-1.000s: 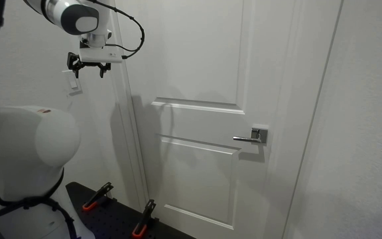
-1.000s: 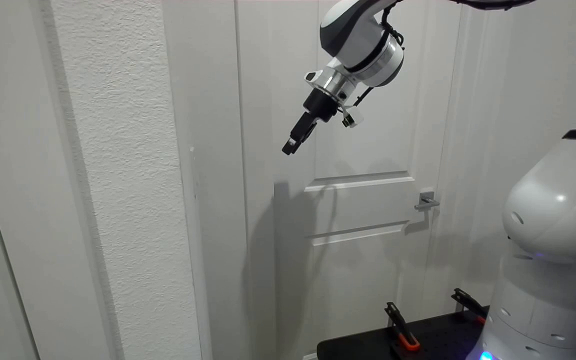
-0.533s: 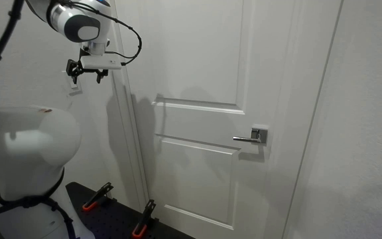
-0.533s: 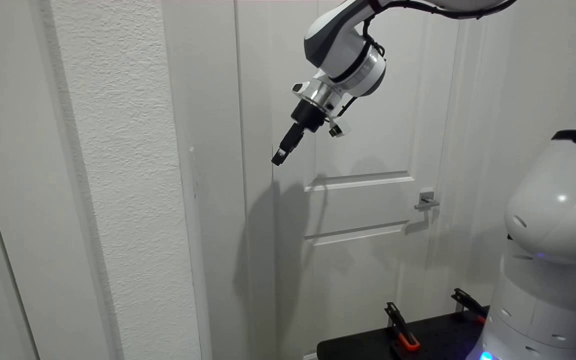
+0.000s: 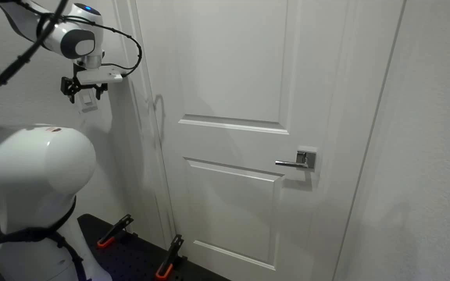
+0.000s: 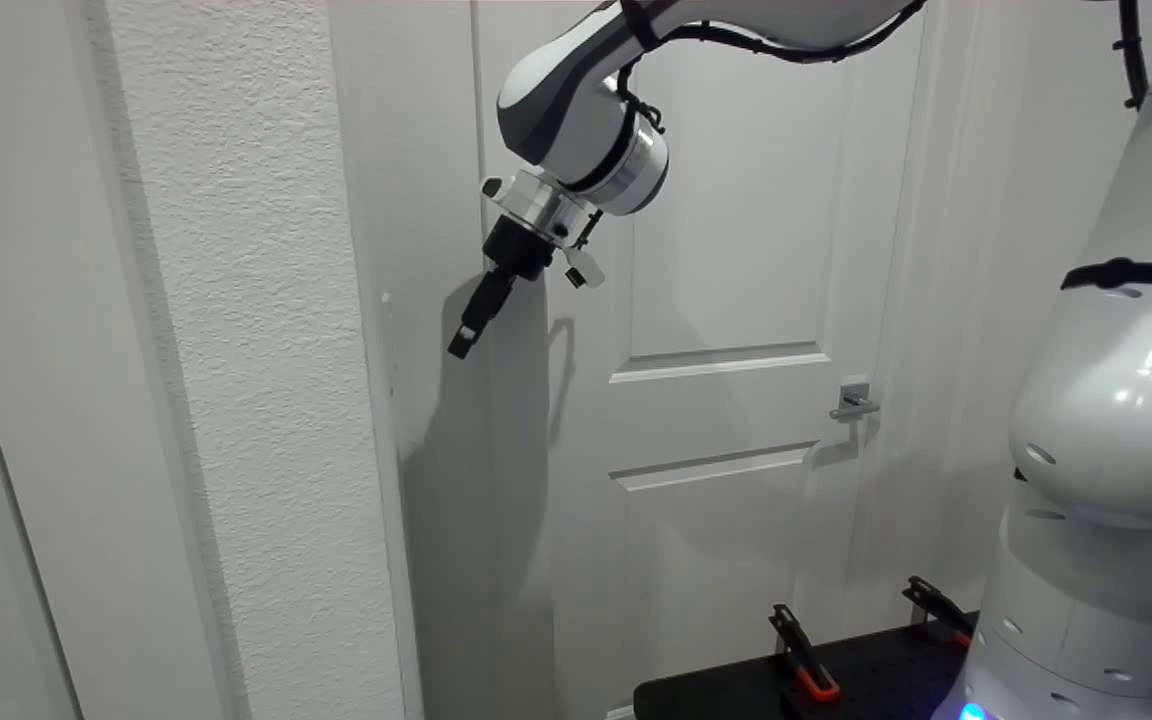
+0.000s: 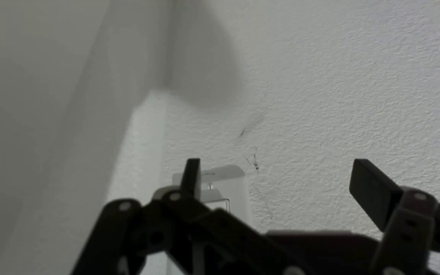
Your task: Turn off the light
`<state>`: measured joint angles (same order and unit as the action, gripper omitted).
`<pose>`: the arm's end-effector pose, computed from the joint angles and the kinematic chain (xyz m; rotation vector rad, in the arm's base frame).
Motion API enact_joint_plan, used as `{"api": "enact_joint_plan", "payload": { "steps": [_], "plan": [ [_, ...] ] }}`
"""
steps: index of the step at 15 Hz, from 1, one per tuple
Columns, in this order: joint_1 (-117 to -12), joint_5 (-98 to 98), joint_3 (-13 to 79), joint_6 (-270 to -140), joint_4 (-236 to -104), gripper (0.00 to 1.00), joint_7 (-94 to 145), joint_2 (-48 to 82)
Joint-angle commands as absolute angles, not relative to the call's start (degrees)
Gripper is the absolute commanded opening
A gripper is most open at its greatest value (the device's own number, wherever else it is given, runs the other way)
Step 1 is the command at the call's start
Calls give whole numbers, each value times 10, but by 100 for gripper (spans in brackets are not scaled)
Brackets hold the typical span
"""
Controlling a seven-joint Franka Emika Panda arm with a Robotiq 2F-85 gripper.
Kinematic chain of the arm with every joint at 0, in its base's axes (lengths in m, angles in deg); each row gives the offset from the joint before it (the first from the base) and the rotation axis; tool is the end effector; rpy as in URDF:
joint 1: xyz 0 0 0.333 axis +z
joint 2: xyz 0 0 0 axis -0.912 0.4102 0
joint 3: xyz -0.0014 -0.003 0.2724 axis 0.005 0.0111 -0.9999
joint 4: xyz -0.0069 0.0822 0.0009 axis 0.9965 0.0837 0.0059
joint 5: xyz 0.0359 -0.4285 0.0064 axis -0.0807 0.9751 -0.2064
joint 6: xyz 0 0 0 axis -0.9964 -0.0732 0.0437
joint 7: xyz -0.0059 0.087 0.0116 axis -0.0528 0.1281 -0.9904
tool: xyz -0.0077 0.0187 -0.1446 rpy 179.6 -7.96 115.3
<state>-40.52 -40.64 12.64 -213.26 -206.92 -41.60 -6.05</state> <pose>0.4297 0.3964 0.3478 -2.0984 -1.7066 -0.5750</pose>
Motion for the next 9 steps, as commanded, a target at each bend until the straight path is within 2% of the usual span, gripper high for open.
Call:
{"api": "enact_joint_plan", "payload": {
  "steps": [1, 3, 4, 6, 9],
  "plan": [
    [-410, -312, 91, -2183, -2055, 100, -320, -47],
    [-407, -261, 81, -2207, -2058, 98, -279, -48],
    [-407, -236, 78, -2216, -2059, 73, -259, -49],
    [-405, -195, 73, -2235, -2059, 71, -232, -49],
    [-401, -155, 69, -2249, -2055, 49, -210, -46]
  ]
}}
